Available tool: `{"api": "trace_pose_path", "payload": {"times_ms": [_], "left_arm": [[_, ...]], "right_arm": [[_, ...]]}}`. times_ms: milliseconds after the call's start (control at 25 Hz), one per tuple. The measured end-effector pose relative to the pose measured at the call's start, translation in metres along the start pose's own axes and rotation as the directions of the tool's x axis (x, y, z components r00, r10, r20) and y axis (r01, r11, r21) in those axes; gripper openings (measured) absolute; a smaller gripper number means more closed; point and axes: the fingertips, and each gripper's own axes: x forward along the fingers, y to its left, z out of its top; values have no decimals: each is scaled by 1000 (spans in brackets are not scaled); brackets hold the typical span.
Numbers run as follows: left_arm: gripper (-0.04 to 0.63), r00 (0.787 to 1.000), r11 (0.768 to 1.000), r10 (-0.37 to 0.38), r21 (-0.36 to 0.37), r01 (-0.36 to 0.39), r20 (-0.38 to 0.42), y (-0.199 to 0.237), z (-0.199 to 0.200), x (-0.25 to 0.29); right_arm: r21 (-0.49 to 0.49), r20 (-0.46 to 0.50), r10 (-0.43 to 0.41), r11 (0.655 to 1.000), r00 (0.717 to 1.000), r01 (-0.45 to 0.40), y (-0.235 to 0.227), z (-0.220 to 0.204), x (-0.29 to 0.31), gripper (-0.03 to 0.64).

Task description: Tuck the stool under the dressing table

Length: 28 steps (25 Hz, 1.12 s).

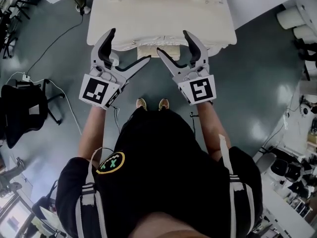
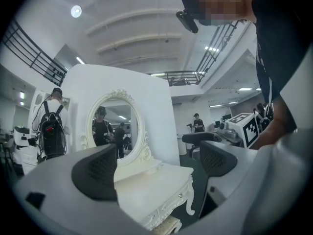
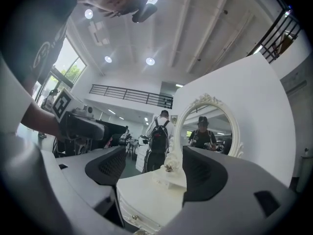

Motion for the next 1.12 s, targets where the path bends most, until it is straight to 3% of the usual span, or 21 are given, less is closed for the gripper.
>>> {"api": "trace_pose_path", "payload": {"times_ms": [280, 1120], "left_arm": [[551, 1000, 1000, 17, -8, -17, 2, 11, 3, -5], [551, 999, 999, 35, 3, -35, -9, 11, -6, -3]], "right_arm": [[-22, -47, 34, 999, 998, -35, 5, -11, 0, 397], [-2, -13, 39, 999, 999, -39, 7, -2, 4, 405]]}}
